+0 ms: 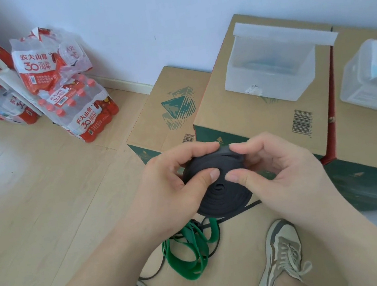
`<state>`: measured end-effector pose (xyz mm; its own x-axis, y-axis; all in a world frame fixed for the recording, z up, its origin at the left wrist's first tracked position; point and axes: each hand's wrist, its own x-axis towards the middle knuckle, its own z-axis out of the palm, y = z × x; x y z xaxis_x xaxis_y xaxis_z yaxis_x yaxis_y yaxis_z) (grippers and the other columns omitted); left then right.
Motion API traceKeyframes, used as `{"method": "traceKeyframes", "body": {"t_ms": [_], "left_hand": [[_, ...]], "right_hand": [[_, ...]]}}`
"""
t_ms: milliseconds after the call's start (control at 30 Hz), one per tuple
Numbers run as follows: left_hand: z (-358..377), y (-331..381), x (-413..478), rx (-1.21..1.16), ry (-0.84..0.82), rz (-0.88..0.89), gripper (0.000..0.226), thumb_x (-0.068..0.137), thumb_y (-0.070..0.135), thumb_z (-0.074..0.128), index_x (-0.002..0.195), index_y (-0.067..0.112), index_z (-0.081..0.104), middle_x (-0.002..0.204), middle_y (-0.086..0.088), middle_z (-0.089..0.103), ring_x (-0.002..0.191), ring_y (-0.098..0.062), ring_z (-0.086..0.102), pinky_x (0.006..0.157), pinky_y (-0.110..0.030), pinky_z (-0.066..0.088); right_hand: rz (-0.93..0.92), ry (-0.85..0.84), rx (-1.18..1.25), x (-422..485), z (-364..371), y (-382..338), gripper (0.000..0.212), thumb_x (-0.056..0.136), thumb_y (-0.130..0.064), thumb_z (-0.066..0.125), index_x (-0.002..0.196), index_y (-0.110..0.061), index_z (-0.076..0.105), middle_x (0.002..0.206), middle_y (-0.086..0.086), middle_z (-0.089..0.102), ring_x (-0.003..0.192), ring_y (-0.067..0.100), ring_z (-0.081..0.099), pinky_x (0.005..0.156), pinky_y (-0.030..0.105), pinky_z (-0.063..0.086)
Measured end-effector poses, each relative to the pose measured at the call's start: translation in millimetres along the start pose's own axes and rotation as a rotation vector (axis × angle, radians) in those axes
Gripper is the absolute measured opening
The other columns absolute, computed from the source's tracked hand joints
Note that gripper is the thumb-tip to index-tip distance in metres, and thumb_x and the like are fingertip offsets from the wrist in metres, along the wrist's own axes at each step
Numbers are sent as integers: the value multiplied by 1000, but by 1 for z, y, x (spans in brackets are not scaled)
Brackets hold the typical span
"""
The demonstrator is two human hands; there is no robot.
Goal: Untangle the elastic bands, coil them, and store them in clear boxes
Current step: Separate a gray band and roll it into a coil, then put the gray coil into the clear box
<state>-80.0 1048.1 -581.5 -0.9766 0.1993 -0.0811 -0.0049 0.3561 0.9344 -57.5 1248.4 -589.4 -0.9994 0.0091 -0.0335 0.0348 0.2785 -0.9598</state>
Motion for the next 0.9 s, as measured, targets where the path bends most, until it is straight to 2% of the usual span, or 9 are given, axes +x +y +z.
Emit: {"method": "traceKeyframes", "body": {"t_ms": [100, 167, 333, 400, 500, 633, 733, 800, 900], "left_hand": [[23, 10, 7, 103, -46, 42, 37, 89, 15, 79, 113, 42, 75, 99, 30, 74, 82, 10, 68, 70, -5, 49], [38, 15, 11, 130, -59, 65, 38, 88, 14, 80, 110, 44, 73, 95, 36, 71, 81, 14, 67, 69, -2, 46], [70, 14, 13, 91, -89, 97, 38, 88, 8, 79, 117, 32, 75, 100, 25, 75, 94, 6, 69, 74, -5, 50], [81, 17, 19, 164, -97, 172, 34, 92, 17, 75, 122, 33, 73, 107, 23, 74, 104, 3, 67, 82, -9, 51], [88, 36, 40, 327, -94, 295, 30, 103, 34, 56, 130, 28, 67, 118, 19, 68, 114, 1, 61, 97, -20, 50], [91, 68, 90, 647, -87, 387, 33, 107, 22, 47, 136, 16, 63, 146, 1, 57, 135, -18, 51, 111, -31, 40], [101, 74, 124, 850, -184, 305, 42, 108, 21, 41, 150, 17, 47, 164, -2, 35, 153, -22, 27, 119, -37, 29], [106, 71, 139, 907, -237, 265, 46, 107, 18, 41, 154, 18, 39, 166, -2, 30, 156, -20, 19, 121, -39, 27], [108, 66, 155, 960, -215, 306, 50, 103, 16, 50, 152, 18, 39, 155, -4, 44, 148, -26, 32, 116, -43, 36]], "right_hand": [[-5, 51, -84, -3, -18, 7, 25, 83, -12, 83, 91, -32, 72, 89, -14, 74, 81, 11, 69, 75, 28, 57], [-23, 79, -138, -5, -30, 11, 27, 83, -6, 83, 86, -30, 69, 87, -17, 72, 76, 10, 66, 67, 23, 55], [5, 102, -166, -14, -57, 22, 27, 84, -4, 80, 85, -26, 66, 82, -13, 68, 67, 8, 59, 60, 12, 43], [12, 156, -158, -17, -66, 23, 26, 84, -3, 80, 82, -25, 66, 79, -15, 68, 67, 7, 58, 60, 11, 41], [43, 312, -78, -20, -83, 18, 28, 84, -1, 80, 77, -26, 68, 78, -16, 70, 66, 3, 60, 64, 9, 45], [79, 526, 26, -22, -100, 10, 27, 86, -3, 80, 82, -28, 71, 74, -25, 71, 67, -6, 64, 67, 4, 46], [91, 609, 64, -22, -107, 8, 27, 87, -5, 81, 83, -29, 70, 75, -27, 71, 66, -7, 64, 67, 4, 48], [105, 637, 80, -21, -110, 8, 26, 87, -6, 80, 83, -29, 70, 73, -27, 70, 63, -7, 62, 64, 4, 48], [101, 650, 108, -18, -113, 8, 26, 87, -6, 80, 84, -29, 69, 75, -24, 71, 63, -6, 62, 63, 5, 48]]}}
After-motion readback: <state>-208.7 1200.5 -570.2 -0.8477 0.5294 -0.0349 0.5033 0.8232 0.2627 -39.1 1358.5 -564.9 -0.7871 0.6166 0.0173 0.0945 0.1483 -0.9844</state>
